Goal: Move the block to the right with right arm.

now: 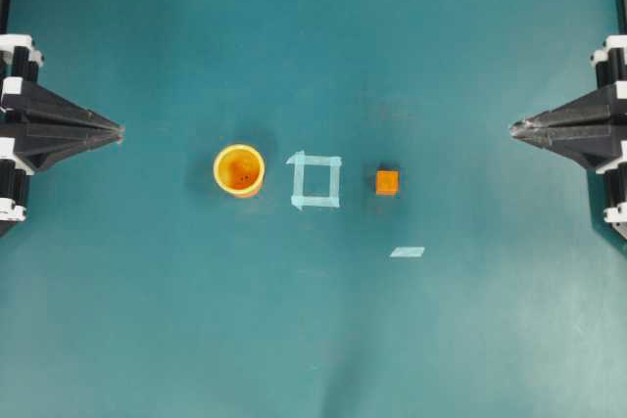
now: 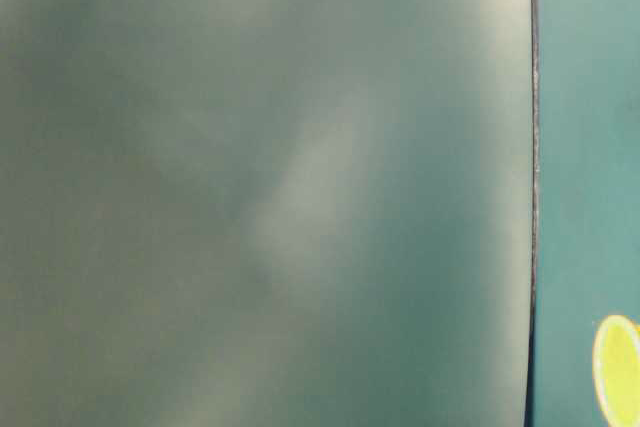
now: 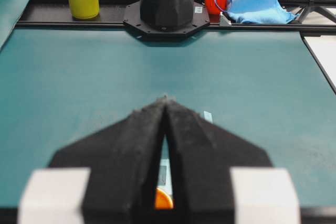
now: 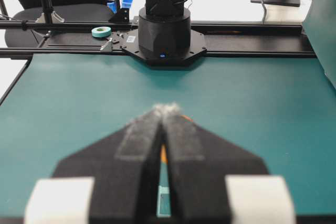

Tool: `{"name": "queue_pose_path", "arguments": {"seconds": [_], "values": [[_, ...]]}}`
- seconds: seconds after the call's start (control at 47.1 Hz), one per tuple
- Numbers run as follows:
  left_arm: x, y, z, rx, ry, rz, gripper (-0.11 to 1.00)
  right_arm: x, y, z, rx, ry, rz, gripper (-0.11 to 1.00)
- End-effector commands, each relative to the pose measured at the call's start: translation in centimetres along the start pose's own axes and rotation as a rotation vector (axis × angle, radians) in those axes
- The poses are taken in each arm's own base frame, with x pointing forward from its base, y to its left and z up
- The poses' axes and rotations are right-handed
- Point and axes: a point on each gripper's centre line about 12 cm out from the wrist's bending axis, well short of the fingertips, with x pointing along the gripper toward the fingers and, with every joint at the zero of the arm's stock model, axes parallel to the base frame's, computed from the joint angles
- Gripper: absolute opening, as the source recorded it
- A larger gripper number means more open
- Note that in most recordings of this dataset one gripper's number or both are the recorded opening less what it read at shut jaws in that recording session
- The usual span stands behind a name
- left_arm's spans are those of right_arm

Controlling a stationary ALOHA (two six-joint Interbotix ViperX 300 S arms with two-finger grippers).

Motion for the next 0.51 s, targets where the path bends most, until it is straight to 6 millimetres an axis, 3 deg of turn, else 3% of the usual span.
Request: {"name": "queue_pose_path", "arguments": {"seconds": [0.0, 0.489], "values": [[0.4, 0.0, 0.9, 0.006, 0.002, -0.002, 0.00, 0.4, 0.0, 1.1, 0.012, -0.026, 0.000, 0.00], [0.3, 0.0, 0.8, 0.004, 0.035, -0.002, 0.00, 2.5, -0.7, -0.2, 0.019, 0.098, -0.034, 0.02]]}}
